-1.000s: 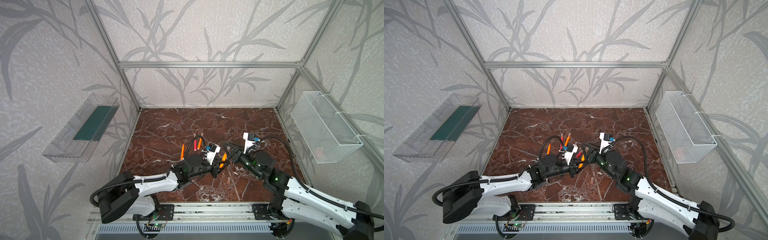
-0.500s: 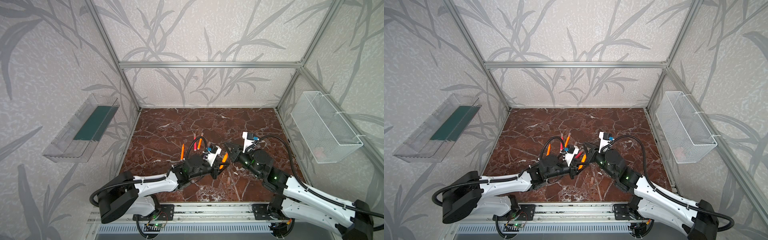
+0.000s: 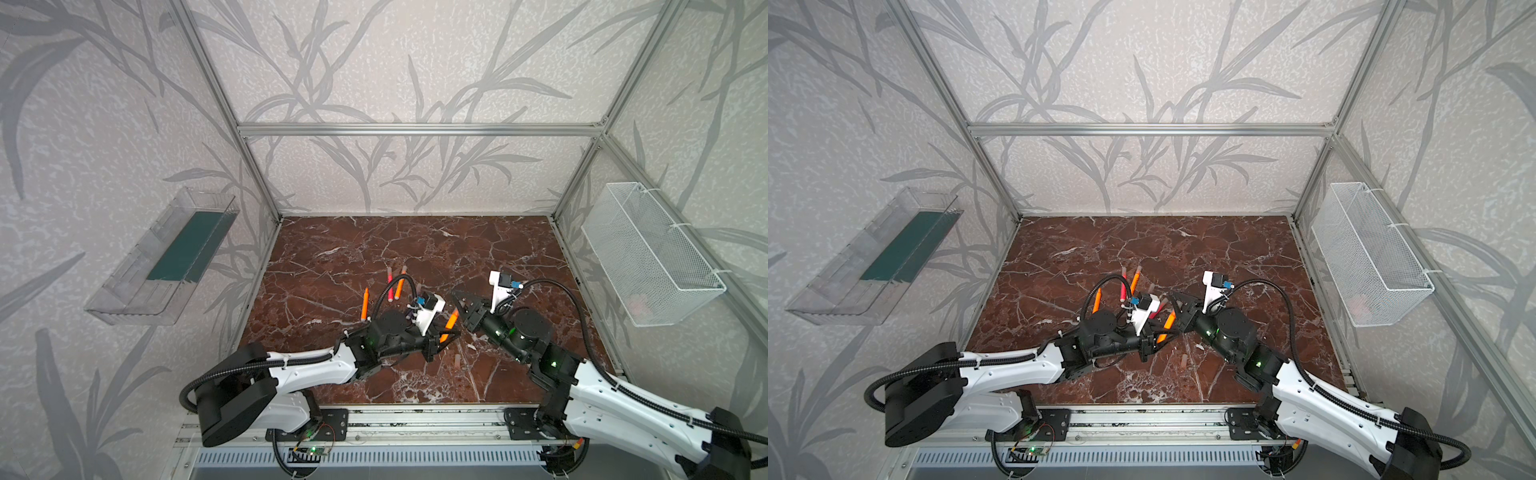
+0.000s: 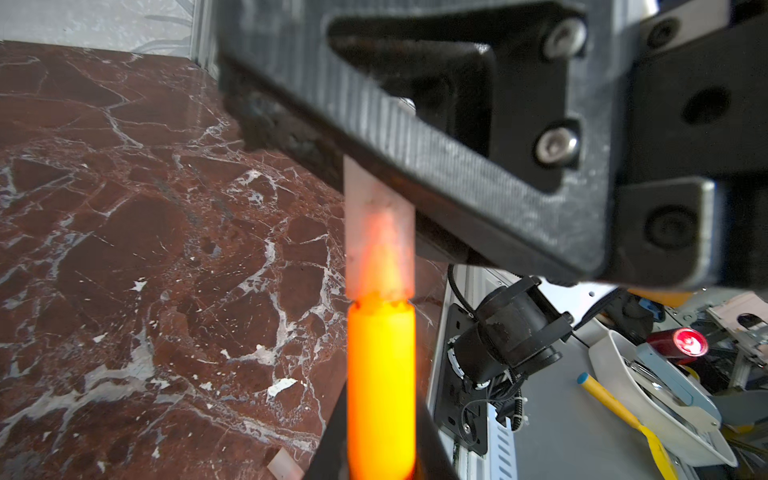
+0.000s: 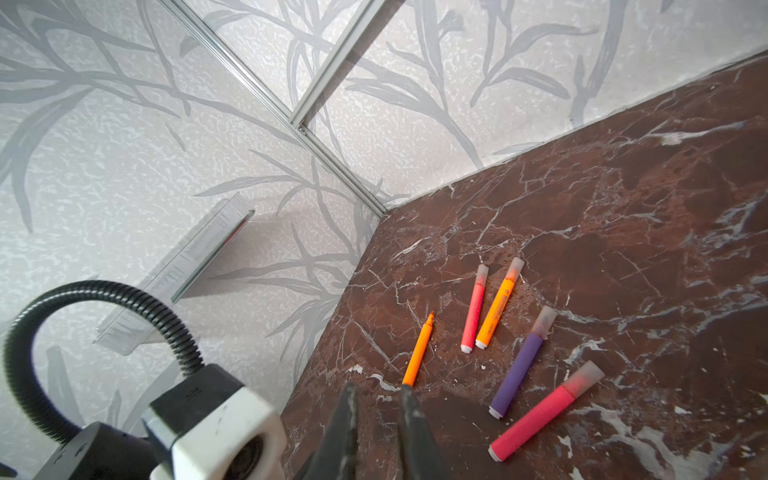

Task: Insert the pens into the pen caps
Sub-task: 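Push the cap down onto the orange marker tip with the right gripper, then open the right gripper and draw it back while the left lowers the capped marker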

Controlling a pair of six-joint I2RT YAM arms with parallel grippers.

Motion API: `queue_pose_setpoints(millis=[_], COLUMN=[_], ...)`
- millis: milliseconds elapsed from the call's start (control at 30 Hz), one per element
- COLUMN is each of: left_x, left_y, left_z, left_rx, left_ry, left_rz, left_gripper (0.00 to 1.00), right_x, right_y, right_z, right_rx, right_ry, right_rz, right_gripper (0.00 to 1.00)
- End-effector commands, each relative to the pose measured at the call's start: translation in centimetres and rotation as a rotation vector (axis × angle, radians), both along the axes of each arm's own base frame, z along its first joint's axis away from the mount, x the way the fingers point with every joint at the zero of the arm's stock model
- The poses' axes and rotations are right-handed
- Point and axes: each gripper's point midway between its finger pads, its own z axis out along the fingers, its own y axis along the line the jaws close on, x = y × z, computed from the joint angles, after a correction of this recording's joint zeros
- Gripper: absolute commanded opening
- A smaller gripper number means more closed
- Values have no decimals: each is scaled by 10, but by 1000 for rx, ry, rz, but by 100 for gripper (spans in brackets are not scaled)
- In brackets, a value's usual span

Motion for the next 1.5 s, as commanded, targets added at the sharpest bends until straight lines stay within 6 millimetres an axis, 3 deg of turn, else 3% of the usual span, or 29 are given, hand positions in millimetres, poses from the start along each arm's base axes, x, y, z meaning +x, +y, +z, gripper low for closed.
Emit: queue_pose_setpoints(millis=[0,300,500,633,900,1267,1333,1467], left_x=[15,21,55,76,104,106,103,97], left_y=[4,13,29,43,70,79,81,87], left_z=[45,65,70,82,111,130,133,138], left_rx=[-139,-162,-121,-66,-13,-110,-143,-175], left_ry=[-24,-59,-84,-147,-247,-197,-178,-179], left_rz=[24,22,184,324,516,421,373,331], left_gripper=[0,0,0,0,0,0,0,0], right_x=[-15,-34,-40,-57,-82,-100,-107,-113], right_y=[11,28,29,43,64,88,91,89], right_z=[-5,-9,-31,-49,-59,-55,-44,-44], right_rx=[13,14,-22,-72,-78,-39,-11,-15], right_ry=[-3,-57,-28,-26,-34,-39,-90,-168], right_rz=[101,247,228,251,298,430,468,499], right_gripper=[0,0,0,0,0,0,0,0])
